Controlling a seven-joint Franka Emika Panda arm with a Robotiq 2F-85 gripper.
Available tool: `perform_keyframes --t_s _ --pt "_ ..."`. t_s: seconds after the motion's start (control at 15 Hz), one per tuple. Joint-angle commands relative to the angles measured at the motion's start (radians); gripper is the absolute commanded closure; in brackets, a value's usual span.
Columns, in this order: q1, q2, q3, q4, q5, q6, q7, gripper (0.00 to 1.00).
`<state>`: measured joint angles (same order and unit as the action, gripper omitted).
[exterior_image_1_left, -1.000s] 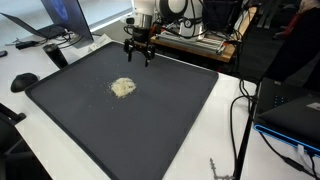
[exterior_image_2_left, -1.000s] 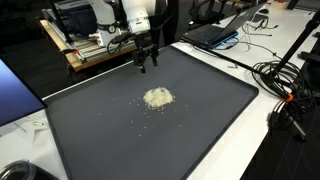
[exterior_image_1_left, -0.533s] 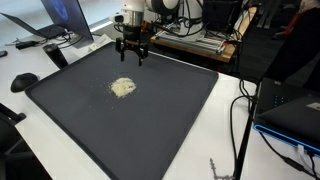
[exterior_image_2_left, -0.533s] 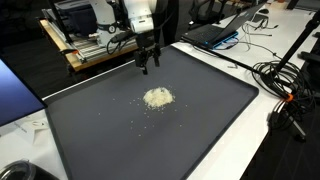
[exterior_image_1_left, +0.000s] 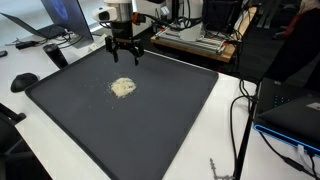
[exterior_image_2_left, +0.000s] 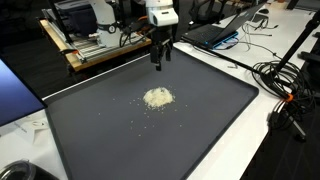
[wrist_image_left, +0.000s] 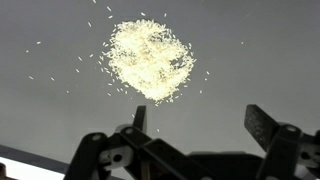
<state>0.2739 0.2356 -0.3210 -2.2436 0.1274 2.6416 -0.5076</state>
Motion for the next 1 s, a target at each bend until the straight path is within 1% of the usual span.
perform_keyframes --t_s 0.0,0.13,0.27,0.47,0.6,0.93 --pt "-0.155 0.077 0.163 0.117 -0.103 -0.094 0.063 0.0" --pt "-0.206 0.116 0.218 0.155 -0.124 -0.109 0.059 0.0" --pt "-0.242 0.163 0.252 0.182 -0.15 -0.08 0.055 0.0" --pt "-0.277 0.232 0.274 0.222 -0.187 -0.058 0.065 0.0" --pt "-0.303 0.272 0.291 0.246 -0.189 -0.037 0.055 0.0" --pt "-0.337 0.366 0.311 0.315 -0.213 -0.008 0.052 0.0"
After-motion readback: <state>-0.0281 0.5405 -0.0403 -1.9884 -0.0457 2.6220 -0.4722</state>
